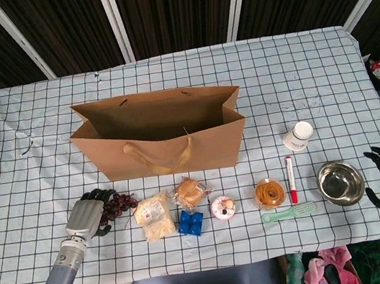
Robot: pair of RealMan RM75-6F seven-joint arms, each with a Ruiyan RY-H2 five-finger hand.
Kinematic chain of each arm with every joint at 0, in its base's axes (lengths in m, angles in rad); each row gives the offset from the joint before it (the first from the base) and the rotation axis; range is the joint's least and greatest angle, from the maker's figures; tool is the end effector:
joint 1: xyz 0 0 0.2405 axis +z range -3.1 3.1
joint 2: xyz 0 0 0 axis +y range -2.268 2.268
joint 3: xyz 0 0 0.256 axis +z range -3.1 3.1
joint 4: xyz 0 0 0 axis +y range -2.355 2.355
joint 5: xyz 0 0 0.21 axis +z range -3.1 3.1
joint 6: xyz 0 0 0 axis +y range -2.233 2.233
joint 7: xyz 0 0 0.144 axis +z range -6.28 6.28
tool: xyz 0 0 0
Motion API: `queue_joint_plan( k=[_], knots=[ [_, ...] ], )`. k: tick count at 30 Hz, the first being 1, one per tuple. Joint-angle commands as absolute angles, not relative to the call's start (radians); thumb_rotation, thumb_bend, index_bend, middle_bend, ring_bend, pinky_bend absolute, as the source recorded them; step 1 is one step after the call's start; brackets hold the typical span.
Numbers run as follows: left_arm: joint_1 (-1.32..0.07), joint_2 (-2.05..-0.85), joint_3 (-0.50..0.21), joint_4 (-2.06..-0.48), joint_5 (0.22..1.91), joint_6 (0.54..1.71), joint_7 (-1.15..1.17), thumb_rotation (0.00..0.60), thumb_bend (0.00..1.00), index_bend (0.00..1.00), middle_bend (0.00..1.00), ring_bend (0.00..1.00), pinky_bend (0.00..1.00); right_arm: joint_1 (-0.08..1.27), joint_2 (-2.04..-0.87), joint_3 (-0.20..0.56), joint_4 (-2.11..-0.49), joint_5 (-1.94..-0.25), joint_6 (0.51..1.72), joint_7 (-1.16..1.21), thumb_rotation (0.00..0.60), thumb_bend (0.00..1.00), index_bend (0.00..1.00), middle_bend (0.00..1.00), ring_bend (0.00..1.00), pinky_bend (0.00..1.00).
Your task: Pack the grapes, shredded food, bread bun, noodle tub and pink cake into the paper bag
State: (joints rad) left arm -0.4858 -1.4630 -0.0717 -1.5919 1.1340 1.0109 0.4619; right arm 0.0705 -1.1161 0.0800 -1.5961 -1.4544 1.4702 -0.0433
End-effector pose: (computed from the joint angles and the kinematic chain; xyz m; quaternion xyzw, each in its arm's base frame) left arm -0.2305 0.2697 -0.0043 -0.7395 -0.4173 -0.2721 0.4527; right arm -0.3212 -0.1829 0.1666 0.5847 -0.3797 0.3650 0.6171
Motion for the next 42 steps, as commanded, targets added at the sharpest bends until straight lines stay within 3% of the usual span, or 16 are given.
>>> queue_joint_plan(
  k=[1,28,33,42],
  knots=[
    [-0.491,-1.469,-0.068,-1.583,1.139,1.008,0.456,0.6,0.23,0.18,0.22,0.14,0.23,0.071,-1.115,0.081,-1.594,-1.449,1.466,-0.041,0.6,0.29,0.17,0.11,0.23,0.26],
    [-0.484,-1.553,-0.034,-1.466,1.249,1.078,0.404,0.6,0.33,0.31,0.38,0.3,0.38,0.071,-1.108,0.083,-1.588,-1.442,1.456,-0.009,0.6,0.29,0.16,0.11,0.24,0.27],
    [-0.478,-1.576,-0.041,-1.434,1.298,1.121,0.353,0.6,0.4,0.44,0.51,0.43,0.51,0.071,-1.108,0.084,-1.587,-1.443,1.457,-0.008,0.6,0.29,0.16,0.11,0.24,0.27],
    [-0.468,-1.573,-0.035,-1.425,1.338,1.147,0.316,0.6,0.5,0.57,0.64,0.54,0.61,0.073,-1.108,0.083,-1.586,-1.438,1.45,-0.001,0.6,0.29,0.16,0.11,0.24,0.27]
  ],
)
